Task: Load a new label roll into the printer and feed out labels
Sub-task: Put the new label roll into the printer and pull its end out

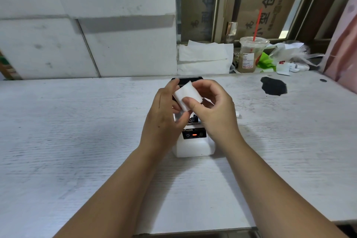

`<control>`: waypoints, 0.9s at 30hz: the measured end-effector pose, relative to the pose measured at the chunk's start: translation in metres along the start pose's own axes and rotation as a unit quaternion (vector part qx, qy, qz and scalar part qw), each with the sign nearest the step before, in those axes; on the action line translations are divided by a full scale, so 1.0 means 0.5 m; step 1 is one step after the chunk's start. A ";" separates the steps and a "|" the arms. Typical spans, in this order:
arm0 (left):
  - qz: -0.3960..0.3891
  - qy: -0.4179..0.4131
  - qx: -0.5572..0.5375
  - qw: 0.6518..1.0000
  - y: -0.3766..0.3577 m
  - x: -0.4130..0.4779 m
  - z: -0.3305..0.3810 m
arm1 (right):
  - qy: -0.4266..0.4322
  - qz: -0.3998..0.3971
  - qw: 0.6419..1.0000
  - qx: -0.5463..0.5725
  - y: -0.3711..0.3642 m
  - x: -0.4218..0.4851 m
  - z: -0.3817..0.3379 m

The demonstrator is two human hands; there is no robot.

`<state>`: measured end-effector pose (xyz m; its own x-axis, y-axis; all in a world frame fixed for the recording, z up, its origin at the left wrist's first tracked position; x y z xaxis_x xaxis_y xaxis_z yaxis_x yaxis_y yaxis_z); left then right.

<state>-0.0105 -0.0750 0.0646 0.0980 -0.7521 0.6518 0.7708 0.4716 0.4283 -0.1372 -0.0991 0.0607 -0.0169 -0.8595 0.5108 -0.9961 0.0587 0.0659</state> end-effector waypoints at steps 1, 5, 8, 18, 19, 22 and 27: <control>0.000 0.001 0.002 1.000 0.000 0.001 0.000 | 0.001 0.003 1.000 -0.011 0.000 -0.001 0.000; 0.025 -0.043 0.078 0.996 0.005 -0.001 0.013 | -0.006 -0.032 0.997 -0.066 -0.013 -0.004 0.005; 0.017 -0.038 0.085 0.996 0.002 0.001 0.004 | -0.016 -0.055 0.994 -0.098 -0.016 -0.003 0.009; -0.068 0.079 -0.019 0.994 -0.022 -0.009 -0.044 | -0.040 -0.106 0.988 -0.106 0.001 0.004 0.024; -0.065 0.088 0.000 0.994 -0.019 -0.007 -0.052 | -0.039 -0.117 0.986 -0.115 -0.002 0.003 0.026; -0.070 0.091 0.042 0.992 -0.014 -0.007 -0.059 | -0.034 -0.147 0.976 -0.160 -0.010 0.002 0.030; -0.063 0.142 0.051 0.987 -0.010 -0.012 -0.078 | -0.027 -0.179 0.963 -0.200 -0.015 0.015 0.030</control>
<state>0.0096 -0.0910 0.0344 0.1900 -0.8994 0.3936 0.7227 0.3995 0.5640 -0.1313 -0.1138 0.0511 0.3055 -0.8860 0.3487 -0.8262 -0.0646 0.5596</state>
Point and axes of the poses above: each hand's wrist, its own x-axis towards the middle knuckle, its own y-axis out of the back of the hand, z = x × y, the point moved 9 cm from there along x, towards the middle knuckle, and after that the axes turned 6 degrees about y, right-handed, at the moved point
